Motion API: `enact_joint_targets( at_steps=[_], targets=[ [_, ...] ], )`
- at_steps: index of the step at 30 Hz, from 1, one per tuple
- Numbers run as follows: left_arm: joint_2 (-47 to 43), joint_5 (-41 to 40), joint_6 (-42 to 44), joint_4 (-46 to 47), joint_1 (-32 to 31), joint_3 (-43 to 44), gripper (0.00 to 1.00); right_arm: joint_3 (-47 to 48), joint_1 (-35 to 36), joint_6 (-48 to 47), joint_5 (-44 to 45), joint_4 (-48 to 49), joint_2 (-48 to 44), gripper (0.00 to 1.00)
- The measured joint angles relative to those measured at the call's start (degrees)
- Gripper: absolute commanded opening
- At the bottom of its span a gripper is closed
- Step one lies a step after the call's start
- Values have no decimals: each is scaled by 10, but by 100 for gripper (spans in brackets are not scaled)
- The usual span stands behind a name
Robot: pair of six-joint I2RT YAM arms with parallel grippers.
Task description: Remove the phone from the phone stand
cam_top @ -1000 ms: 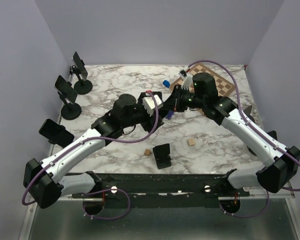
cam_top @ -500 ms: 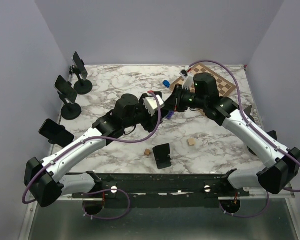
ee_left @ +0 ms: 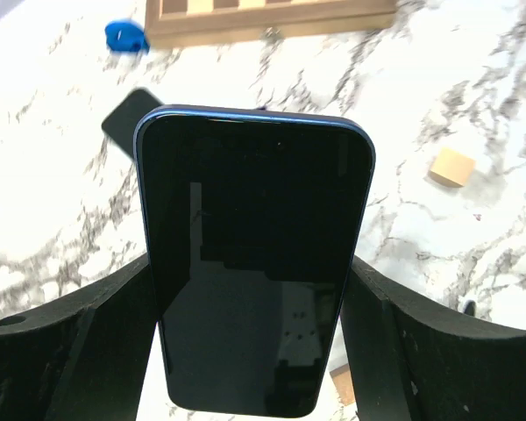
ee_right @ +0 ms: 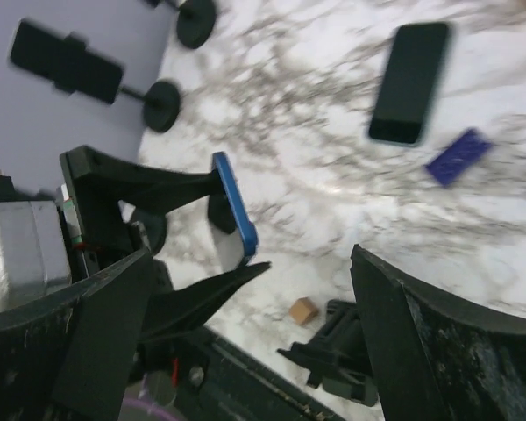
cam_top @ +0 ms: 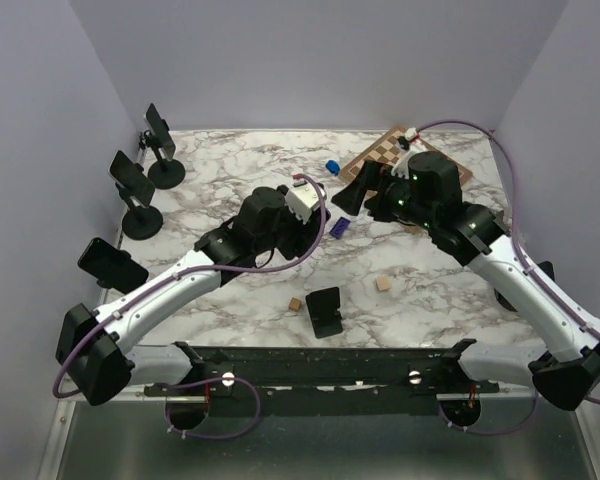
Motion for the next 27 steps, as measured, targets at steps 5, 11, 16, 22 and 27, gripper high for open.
enact_joint_targets(
  at_steps=[5,11,16,22,27],
  targets=[
    [90,-62,-74,-52,10,63,0,12,0,0,182,-78,-53,100],
    [259,-50,-188,-146,114,233,0,-3,-1,-4,258,-126,-130,100],
    [413,-52,-250,-228,199,389,0,-12,-1,-14,268,-138,-155,100],
    [561,-54,-287,-302,220,523,0,-37,-1,-19,268,-151,-157,100],
    [631,-52,-312,-363,220,603,17,-59,-1,-19,263,-153,-167,100]
  ],
)
